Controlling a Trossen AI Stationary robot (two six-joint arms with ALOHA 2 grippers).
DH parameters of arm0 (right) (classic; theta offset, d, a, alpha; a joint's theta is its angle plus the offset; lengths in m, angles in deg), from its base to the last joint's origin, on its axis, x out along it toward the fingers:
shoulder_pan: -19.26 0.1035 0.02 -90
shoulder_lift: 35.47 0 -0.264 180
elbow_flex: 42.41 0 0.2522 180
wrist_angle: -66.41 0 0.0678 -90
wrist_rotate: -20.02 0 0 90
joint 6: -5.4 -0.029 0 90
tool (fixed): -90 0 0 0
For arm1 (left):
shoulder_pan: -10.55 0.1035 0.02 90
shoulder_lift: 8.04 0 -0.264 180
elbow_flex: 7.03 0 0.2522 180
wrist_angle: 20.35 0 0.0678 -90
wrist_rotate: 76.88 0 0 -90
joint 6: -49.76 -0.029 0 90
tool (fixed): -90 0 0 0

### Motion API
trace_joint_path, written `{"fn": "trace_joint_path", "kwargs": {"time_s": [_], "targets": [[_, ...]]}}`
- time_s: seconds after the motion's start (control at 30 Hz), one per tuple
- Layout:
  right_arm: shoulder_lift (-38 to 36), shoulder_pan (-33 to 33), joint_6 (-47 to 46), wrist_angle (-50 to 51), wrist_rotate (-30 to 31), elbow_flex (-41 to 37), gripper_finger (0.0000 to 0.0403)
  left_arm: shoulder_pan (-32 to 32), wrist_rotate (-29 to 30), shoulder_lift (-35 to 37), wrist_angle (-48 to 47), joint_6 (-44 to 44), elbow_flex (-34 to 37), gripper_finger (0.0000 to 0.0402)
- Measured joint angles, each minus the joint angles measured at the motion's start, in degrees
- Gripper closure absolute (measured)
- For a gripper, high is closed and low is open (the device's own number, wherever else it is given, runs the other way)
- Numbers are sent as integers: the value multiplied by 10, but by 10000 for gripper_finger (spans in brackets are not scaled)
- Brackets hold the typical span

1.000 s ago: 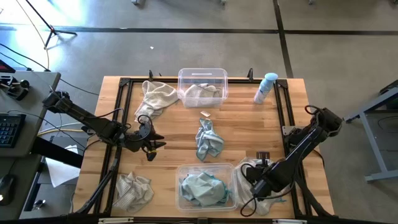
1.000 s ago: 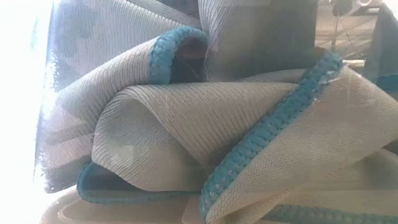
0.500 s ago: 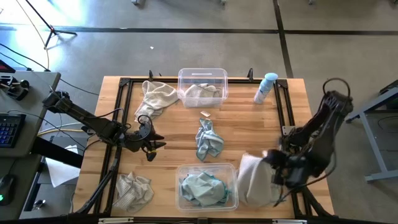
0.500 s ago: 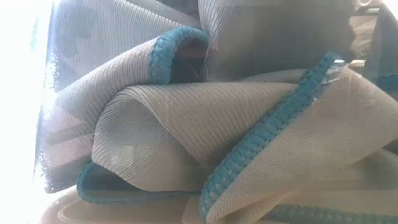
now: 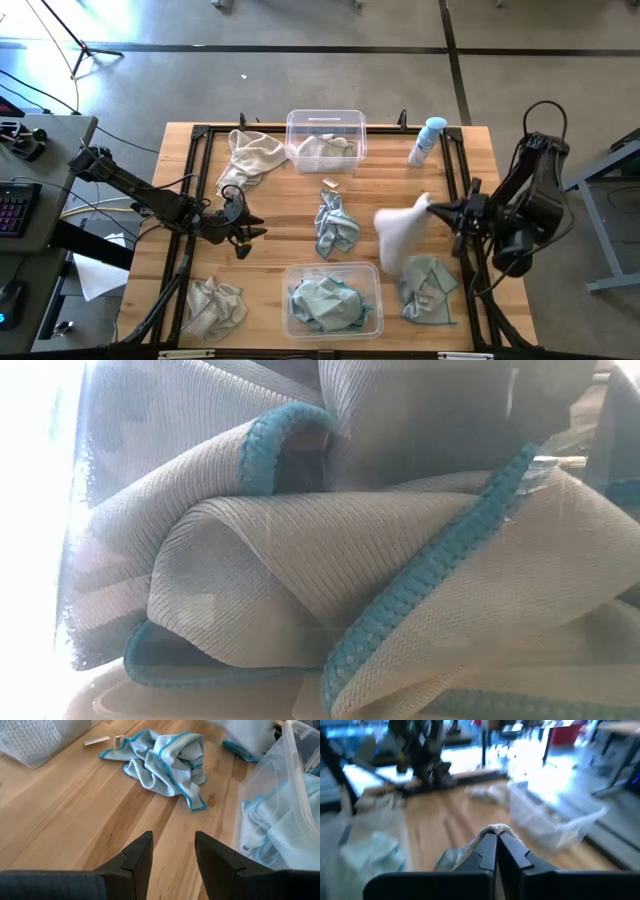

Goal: Sort microfiber towel by color & place in baskets
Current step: Put the bottom right white towel into the top transparent bin

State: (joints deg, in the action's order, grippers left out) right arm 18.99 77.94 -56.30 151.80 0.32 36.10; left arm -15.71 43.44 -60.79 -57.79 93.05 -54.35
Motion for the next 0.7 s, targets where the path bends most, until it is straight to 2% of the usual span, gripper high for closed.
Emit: {"fn": "trace_joint_path", "kwargs": {"time_s": [0.17,0.4,0.47,0.7], "targets": [[-23,-28,79,-66,64,0,403,0,3,0,0,0,0,268],[-42,-93,261,-215,74,0,403,0,15,0,0,0,0,268],[-45,-115,312,-259,68,0,403,0,18,0,0,0,0,268],[-51,-221,464,-403,-23,1,403,0,20,0,0,-20,0,268]]}}
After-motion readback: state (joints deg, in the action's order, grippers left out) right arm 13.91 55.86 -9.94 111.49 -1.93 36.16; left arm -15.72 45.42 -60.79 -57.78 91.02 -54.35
